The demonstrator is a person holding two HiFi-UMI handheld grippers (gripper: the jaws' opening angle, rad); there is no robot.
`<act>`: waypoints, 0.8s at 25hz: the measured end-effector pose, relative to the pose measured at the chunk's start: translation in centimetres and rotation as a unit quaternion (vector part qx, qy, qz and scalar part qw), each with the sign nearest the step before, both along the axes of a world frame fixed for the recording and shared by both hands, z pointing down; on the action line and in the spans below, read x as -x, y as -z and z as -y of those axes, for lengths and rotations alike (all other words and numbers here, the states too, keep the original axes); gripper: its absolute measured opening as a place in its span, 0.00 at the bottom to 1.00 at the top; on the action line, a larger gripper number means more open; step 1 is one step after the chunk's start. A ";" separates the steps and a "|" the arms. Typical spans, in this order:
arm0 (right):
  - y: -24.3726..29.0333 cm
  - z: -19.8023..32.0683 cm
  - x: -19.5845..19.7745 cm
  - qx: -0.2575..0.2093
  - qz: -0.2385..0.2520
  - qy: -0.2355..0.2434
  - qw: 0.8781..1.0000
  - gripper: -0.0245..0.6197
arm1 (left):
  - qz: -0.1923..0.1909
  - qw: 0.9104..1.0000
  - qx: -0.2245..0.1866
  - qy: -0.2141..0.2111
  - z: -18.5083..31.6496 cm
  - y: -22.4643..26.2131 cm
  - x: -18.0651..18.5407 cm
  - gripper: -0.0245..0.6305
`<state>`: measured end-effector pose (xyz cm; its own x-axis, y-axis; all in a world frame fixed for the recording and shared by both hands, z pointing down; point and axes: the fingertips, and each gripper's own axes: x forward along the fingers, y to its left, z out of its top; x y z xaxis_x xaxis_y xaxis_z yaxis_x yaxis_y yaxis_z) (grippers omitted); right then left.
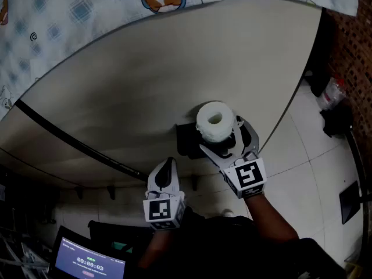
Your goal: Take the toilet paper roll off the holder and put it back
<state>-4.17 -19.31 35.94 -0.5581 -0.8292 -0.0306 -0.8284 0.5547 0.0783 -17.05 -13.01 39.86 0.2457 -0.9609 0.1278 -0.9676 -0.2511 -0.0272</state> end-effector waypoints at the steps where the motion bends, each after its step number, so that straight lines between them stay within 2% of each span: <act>1: 0.1 0.7 0.3 0.002 -0.005 0.000 1.000 0.85 | 0.000 1.000 -0.001 0.000 0.1 0.0 0.0 0.06; 7: 0.3 3.0 1.3 0.010 -0.031 0.001 0.999 0.83 | -0.003 1.000 0.002 0.005 0.3 -0.3 0.2 0.06; 9: 0.1 3.1 1.4 0.015 -0.031 0.011 0.999 0.76 | -0.004 1.000 0.003 0.006 0.5 -0.5 0.2 0.06; 14: 0.3 2.8 1.2 0.023 -0.017 0.027 0.999 0.75 | 0.000 1.000 0.012 0.004 1.0 -1.7 0.0 0.06; 20: 3.9 0.7 0.6 -0.017 0.000 0.040 0.999 0.75 | 0.009 0.999 0.035 0.001 1.5 -4.0 -0.3 0.06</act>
<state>-4.81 -20.00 32.07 -0.6221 -0.7809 -0.0568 -0.7818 0.6157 0.0985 -16.75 -14.52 43.82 0.2416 -0.9499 0.1982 -0.9674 -0.2518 -0.0273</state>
